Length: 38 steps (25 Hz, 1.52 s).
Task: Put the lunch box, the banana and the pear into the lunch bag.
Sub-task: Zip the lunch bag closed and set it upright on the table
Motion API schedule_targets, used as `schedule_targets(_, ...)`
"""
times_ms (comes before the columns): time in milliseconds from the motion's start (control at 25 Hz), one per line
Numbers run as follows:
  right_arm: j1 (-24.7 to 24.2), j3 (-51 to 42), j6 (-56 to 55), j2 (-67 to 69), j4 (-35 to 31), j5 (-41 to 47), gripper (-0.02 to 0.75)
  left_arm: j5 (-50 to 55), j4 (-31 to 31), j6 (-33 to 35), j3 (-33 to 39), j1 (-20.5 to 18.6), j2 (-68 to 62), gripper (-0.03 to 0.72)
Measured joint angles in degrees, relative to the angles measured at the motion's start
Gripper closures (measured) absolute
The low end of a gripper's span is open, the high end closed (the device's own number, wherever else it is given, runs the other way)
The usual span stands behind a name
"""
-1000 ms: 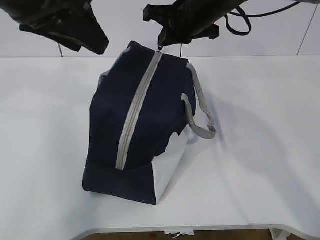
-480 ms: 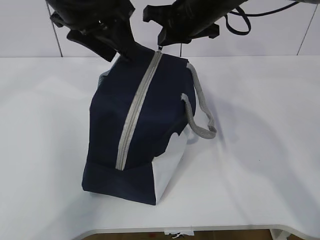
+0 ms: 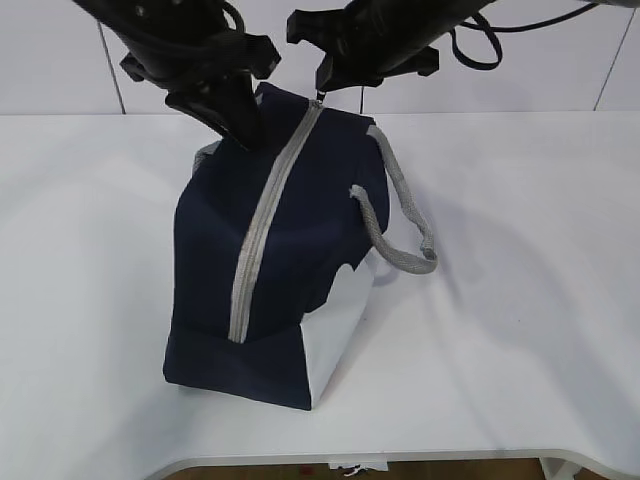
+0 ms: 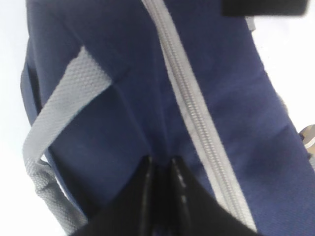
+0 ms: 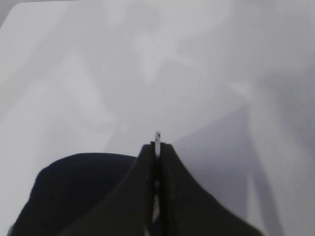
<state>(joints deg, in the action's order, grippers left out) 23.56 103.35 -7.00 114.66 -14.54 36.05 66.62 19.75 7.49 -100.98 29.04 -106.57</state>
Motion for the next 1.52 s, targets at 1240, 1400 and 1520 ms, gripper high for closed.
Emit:
schedule_targets(1240,-5.0,0.4,-1.1,5.1,-2.3,2.6,0.737,3.3,-2.1,7.4,-0.1,0.1,9.2,0.691)
schedule_targets(1400,-5.0,0.5,-1.1,6.2,-3.3,2.6,0.737,3.3,-2.1,7.4,0.0,0.1,9.2,0.691)
schedule_targets(1520,-5.1,0.6,-1.1,6.3,-3.3,2.6,0.737,3.3,-2.1,7.4,0.0,0.1,9.1,0.691)
